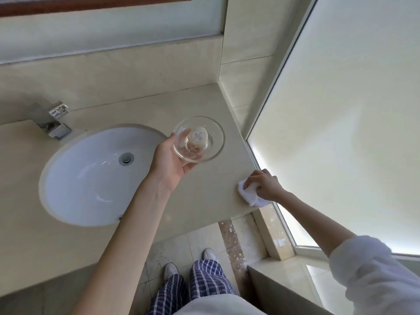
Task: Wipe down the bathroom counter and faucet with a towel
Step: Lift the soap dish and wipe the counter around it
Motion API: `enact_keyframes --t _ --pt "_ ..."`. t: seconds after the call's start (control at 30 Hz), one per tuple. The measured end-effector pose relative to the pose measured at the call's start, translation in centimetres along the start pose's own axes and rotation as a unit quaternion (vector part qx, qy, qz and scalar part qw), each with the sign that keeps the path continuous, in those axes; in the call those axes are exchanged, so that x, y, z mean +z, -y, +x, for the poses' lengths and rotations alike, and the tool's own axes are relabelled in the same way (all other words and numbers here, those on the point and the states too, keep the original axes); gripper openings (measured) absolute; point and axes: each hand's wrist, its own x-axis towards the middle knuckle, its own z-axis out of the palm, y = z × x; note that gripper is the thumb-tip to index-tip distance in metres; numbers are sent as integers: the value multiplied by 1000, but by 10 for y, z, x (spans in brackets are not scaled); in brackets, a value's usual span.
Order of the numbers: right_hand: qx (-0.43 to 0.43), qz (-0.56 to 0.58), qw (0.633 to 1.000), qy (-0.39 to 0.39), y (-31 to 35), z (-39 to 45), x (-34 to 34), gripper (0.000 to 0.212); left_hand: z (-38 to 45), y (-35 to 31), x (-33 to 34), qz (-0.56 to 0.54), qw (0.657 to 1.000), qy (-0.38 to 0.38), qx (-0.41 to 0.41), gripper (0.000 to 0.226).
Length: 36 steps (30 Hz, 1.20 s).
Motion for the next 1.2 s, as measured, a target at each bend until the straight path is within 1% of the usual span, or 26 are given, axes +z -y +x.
enact_keyframes --t 0.1,0.2,0.23,0.3,0.4,0.5,0.6,0.67,0.7,0.77,0.83,0.87,0.9,1.0,1.03,1.1,1.13,1.2 --pt "-3 -14 1000 11 -4 -29 10 54 -9 6 5 6 1000 15 -10 28" --pt "-16 -40 999 12 -10 -55 17 53 -17 11 4 3 1000 26 -14 25" --pt "-28 -64 998 5 -12 -62 21 51 -20 11 3 1 1000 28 -14 25" --pt "-52 -148 988 -10 -14 -75 33 47 -23 13 1 0 999 32 -12 24" --pt "-62 -265 962 16 -10 -82 39 47 -26 12 -7 -2 999 32 -11 25" --pt "-73 -304 949 37 -9 -82 34 44 -32 9 -16 -2 1000 26 -7 23" --pt "-91 -326 939 56 -10 -82 27 33 -39 4 -26 -9 1000 22 -2 20" --pt "-68 -305 949 35 -10 -77 17 30 -42 -1 -33 -11 1000 22 0 23" --pt "-47 -265 963 6 -9 -73 12 32 -43 -3 -37 -9 1000 21 2 24" --pt "12 -132 988 -74 1 -60 3 45 -43 -7 -42 -5 1000 20 9 25" --pt "74 1 986 -150 19 -43 -3 59 -43 -10 -43 -7 1000 19 15 25" --pt "95 35 979 -176 30 -33 -2 63 -43 -11 -42 -10 1000 20 16 26" --pt "113 42 976 -179 42 -23 1 64 -44 -12 -40 -13 1000 23 15 28" --pt "180 21 978 -102 77 6 16 56 -45 -11 -36 -17 999 36 0 37" --pt "208 28 974 -89 87 12 20 53 -46 -11 -34 -19 999 40 -5 39" --pt "246 69 962 -95 108 20 27 50 -49 -11 -31 -11 999 42 -9 39" --pt "240 91 961 -100 120 21 33 49 -51 -10 -30 -5 999 40 -9 38" --pt "191 108 970 -107 153 19 52 47 -53 -12 -33 3 999 42 -6 34"
